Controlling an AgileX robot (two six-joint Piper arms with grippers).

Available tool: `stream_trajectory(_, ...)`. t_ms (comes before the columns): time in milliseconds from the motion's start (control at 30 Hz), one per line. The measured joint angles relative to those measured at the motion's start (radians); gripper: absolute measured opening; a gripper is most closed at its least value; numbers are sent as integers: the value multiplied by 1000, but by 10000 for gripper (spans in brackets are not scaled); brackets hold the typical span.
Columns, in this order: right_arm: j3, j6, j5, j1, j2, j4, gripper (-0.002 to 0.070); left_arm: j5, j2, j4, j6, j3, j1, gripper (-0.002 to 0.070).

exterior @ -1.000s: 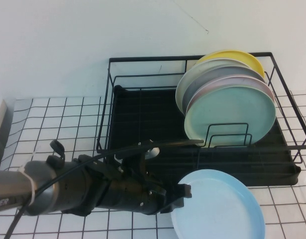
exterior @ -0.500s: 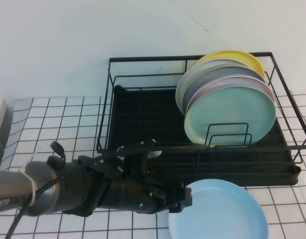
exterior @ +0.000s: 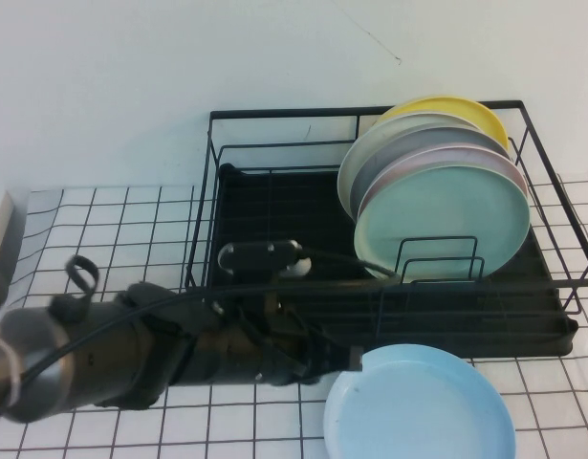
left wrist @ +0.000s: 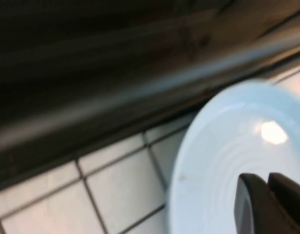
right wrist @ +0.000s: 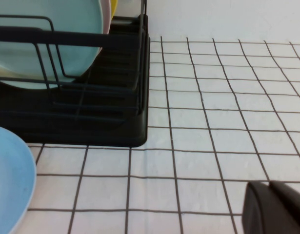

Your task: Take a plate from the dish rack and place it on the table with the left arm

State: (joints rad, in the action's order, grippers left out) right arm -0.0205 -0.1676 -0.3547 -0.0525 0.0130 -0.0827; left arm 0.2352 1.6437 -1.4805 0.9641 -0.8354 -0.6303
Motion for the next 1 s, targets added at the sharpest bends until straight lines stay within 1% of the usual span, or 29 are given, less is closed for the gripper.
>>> stream_trajectory(133, 0, 0, 0, 0, 0, 0, -3, -21, -79, 16, 0, 0, 0, 6)
stream_trajectory(367, 0, 0, 0, 0, 0, 0, -3, -23, -191, 79, -30, 37, 0, 1)
stream_trajectory(467, 0, 0, 0, 0, 0, 0, -3, -23, -250, 121, -32, 69, 0, 1)
stream_trajectory(700, 0, 0, 0, 0, 0, 0, -3, -49, -437, 266, -14, 89, 0, 1)
stream_trajectory(833, 0, 0, 0, 0, 0, 0, -3, -69, -526, 282, -4, 89, 0, 1)
stream_trajectory(1000, 0, 0, 0, 0, 0, 0, -3, -88, -561, 279, 22, 89, 0, 0)
